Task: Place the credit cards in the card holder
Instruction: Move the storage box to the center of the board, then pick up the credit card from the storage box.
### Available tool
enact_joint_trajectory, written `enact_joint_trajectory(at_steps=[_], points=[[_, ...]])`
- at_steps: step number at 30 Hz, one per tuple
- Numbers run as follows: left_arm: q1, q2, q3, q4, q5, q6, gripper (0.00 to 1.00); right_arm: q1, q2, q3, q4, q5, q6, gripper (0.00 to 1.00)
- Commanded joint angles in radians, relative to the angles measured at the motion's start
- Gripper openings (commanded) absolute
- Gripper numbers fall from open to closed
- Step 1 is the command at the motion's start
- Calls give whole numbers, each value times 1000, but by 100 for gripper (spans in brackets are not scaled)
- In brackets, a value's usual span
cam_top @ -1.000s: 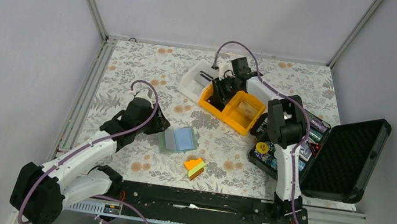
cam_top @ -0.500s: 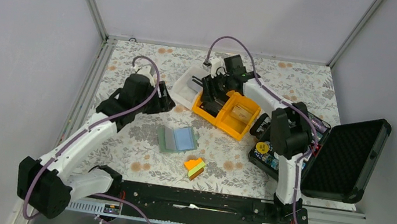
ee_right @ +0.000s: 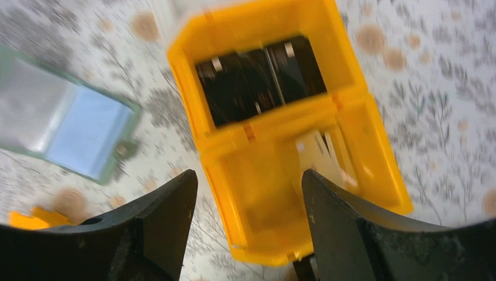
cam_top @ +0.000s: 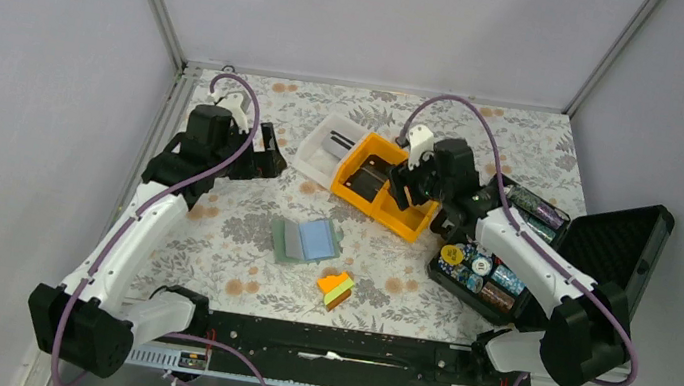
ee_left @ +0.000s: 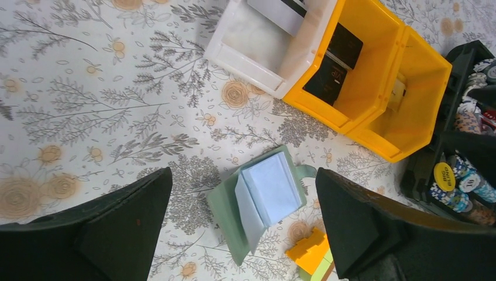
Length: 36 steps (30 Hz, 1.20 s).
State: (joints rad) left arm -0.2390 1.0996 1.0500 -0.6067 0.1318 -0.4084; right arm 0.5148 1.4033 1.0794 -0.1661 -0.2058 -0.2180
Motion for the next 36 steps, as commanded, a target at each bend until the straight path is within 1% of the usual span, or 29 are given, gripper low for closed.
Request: enact_joint_trajectory(at_steps=[1, 3, 5, 7, 8, 10, 15, 18, 27, 28, 31, 36], points=[[8, -83, -24, 34, -90, 66, 99, 14, -66, -168, 109, 195, -45, 73], [10, -108, -20, 14, -92, 97, 99, 14, -66, -224, 141, 236, -58, 73], [10, -135, -35, 14, -107, 126, 99, 14, -32, -240, 155, 265, -88, 73], [10, -155, -64, 26, -121, 125, 99, 15, 8, -221, 147, 311, -111, 71], [10, -156, -74, 29, -105, 123, 99, 15, 22, -214, 151, 325, -127, 70], [10, -149, -73, 22, -69, 125, 99, 14, 54, -200, 156, 334, -144, 70], [10, -139, -72, 24, -35, 116, 99, 16, 147, -154, 151, 337, -188, 68], [10, -135, -72, 22, -40, 117, 99, 20, 199, -130, 151, 352, -223, 67], [10, -130, -70, 22, -26, 115, 99, 30, 305, -102, 156, 359, -313, 68], [10, -131, -70, 22, -27, 114, 99, 32, 312, -103, 156, 365, -319, 70], [10, -132, -70, 22, -23, 114, 99, 43, 326, -114, 204, 392, -337, 74], [10, -136, -70, 22, -22, 113, 99, 57, 337, -144, 287, 465, -384, 73]])
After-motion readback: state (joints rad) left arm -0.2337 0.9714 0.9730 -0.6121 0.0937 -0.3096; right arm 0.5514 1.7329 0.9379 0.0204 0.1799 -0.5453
